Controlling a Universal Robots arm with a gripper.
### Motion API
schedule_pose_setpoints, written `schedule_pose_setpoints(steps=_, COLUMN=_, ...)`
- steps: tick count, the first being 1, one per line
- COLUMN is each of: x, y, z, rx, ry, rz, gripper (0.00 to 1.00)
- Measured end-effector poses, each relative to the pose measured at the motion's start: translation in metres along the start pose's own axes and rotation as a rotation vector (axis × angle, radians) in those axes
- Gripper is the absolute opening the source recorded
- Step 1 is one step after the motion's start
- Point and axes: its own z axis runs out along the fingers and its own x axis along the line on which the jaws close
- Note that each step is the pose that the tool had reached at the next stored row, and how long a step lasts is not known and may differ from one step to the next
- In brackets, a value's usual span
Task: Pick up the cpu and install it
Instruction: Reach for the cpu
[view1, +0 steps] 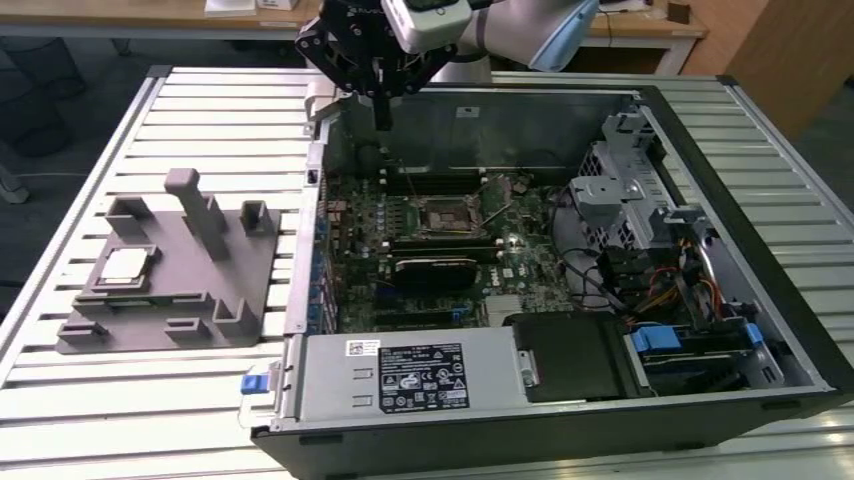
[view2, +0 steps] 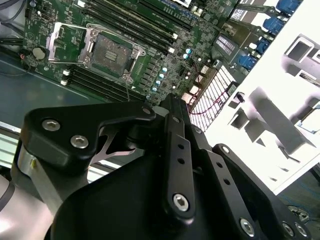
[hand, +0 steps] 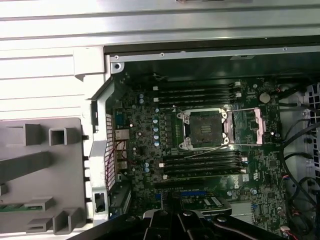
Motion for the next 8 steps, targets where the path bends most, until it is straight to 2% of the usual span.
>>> schedule_pose_setpoints(steps=8, x=0.0030, y=-0.0002, z=0.0000, rx=0.0000, ry=0.0000, rz=0.000, gripper=0.11)
